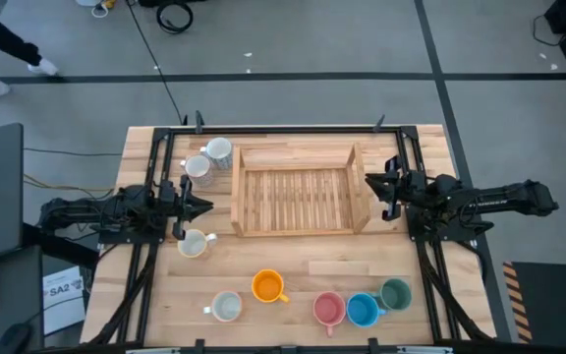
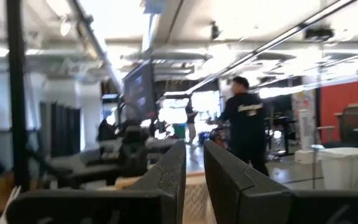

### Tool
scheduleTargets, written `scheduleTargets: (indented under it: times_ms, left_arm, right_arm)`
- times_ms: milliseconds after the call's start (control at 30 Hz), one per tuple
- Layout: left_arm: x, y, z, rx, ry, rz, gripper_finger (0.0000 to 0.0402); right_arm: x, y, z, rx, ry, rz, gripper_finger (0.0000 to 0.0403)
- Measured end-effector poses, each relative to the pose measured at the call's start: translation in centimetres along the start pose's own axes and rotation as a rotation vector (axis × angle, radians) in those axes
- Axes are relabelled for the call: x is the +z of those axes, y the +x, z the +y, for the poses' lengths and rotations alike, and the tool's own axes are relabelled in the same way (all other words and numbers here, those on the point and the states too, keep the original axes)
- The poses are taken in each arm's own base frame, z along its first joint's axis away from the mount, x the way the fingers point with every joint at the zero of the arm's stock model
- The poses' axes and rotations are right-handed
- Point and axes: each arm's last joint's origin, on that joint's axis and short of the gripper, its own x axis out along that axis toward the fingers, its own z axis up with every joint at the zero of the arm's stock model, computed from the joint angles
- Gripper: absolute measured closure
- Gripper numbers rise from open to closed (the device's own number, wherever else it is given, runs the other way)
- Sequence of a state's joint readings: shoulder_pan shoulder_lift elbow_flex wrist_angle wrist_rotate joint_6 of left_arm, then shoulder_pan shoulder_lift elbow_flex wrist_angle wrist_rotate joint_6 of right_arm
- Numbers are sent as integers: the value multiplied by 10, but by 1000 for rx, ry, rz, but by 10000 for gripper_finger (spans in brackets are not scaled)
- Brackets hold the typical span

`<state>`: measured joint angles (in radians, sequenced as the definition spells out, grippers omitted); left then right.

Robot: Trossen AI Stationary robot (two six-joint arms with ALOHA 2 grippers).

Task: Place coffee mugs
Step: Put the green cup on the shelf

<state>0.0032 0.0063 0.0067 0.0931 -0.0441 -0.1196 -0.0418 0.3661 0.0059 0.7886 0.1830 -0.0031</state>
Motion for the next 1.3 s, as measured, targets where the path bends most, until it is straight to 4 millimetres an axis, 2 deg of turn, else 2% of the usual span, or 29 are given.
scheduleTargets:
  times_ms: [133, 333, 500, 733, 1000, 1133, 1300]
  left_arm:
    - [0, 0, 0, 0, 0, 0, 351]
    - [0, 0, 0, 0, 0, 0, 351]
    - [0, 0, 0, 0, 0, 0, 351]
    - [0, 0, 0, 0, 0, 0, 351]
    - [0, 0, 0, 0, -1, 1, 351]
    - [0, 0, 0, 0, -1, 0, 351]
    - [0, 0, 0, 0, -1, 0, 351]
  right_arm:
    - [9, 2, -1, -33, 77, -46, 305]
    - [37, 15, 2, -30, 121, -79, 229]
    - [68, 30, 5, -13, 94, 63, 186]
    - [116, 44, 9, -17, 146, 364, 181]
    - [156, 47, 19, 135, 425, 557, 183]
    - [160, 49, 27, 234, 599, 618, 183]
    - [148, 53, 36, 233, 730, 762, 183]
